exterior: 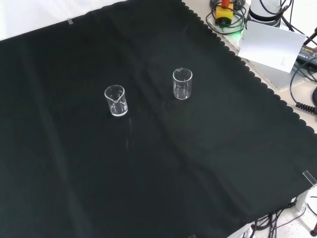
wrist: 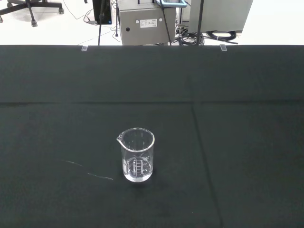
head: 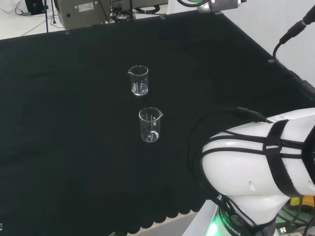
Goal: Pick up the beaker on the right.
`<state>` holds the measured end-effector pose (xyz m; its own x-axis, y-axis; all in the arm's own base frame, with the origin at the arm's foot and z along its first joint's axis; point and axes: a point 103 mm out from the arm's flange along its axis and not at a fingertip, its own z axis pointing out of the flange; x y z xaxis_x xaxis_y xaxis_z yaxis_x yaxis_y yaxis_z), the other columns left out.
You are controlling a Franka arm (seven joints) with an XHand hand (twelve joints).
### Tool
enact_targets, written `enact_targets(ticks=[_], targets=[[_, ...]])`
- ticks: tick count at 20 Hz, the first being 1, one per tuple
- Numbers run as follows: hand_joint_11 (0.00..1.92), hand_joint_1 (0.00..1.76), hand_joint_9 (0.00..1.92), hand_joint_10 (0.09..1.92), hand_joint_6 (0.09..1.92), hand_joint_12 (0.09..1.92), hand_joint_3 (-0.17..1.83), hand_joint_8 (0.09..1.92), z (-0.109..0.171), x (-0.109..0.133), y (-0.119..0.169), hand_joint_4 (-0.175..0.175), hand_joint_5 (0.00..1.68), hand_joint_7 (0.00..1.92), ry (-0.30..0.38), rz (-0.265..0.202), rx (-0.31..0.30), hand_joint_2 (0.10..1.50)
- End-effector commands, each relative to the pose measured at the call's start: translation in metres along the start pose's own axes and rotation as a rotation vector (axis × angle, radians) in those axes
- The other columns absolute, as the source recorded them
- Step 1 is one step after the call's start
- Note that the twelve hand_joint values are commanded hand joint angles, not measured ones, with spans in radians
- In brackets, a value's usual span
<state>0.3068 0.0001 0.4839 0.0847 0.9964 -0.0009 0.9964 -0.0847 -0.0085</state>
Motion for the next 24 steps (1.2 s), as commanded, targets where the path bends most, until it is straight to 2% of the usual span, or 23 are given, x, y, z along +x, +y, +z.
enact_targets(ticks=[1, 4, 9, 14, 15, 16, 18, 20, 22, 24], targets=[[0.01, 0.17, 0.41, 0.09, 0.09, 1.41, 0.02, 0.09, 0.000, 0.000, 0.000, -0.018, 0.29, 0.22, -0.009, 0.001, -0.009, 1.25], [0.02, 0.06, 0.40, 0.09, 0.09, 1.40, 0.05, 0.09, 0.000, 0.000, -0.001, -0.021, 0.29, 0.21, -0.011, 0.005, -0.008, 1.33], [0.02, 0.05, 0.40, 0.09, 0.09, 1.40, 0.06, 0.09, 0.008, -0.001, 0.001, -0.022, 0.29, 0.21, -0.013, 0.018, 0.005, 1.34], [0.02, 0.06, 0.42, 0.09, 0.09, 1.40, 0.06, 0.09, 0.028, -0.009, 0.013, -0.022, 0.29, 0.22, -0.001, 0.040, 0.027, 1.34], [0.04, 0.08, 0.46, 0.11, 0.09, 1.40, 0.05, 0.09, 0.034, -0.010, 0.017, -0.022, 0.29, 0.25, -0.002, 0.037, 0.036, 1.33], [0.06, 0.12, 0.47, 0.22, 0.09, 1.39, 0.04, 0.11, 0.041, -0.013, 0.021, -0.023, 0.30, 0.27, -0.001, 0.036, 0.047, 1.31], [0.10, 0.24, 0.44, 0.46, 0.09, 1.39, 0.02, 0.27, 0.054, -0.018, 0.027, -0.026, 0.31, 0.27, 0.025, 0.041, 0.049, 1.25], [0.15, 0.37, 0.42, 0.62, 0.09, 1.39, 0.00, 0.48, 0.070, -0.026, 0.035, -0.032, 0.35, 0.22, 0.052, 0.043, 0.053, 1.21], [0.19, 0.46, 0.43, 0.67, 0.09, 1.38, -0.02, 0.60, 0.087, -0.032, 0.046, -0.036, 0.38, 0.20, 0.068, 0.056, 0.067, 1.18], [0.21, 0.51, 0.44, 0.69, 0.09, 1.38, -0.03, 0.65, 0.104, -0.038, 0.060, -0.039, 0.39, 0.20, 0.082, 0.058, 0.081, 1.16]])
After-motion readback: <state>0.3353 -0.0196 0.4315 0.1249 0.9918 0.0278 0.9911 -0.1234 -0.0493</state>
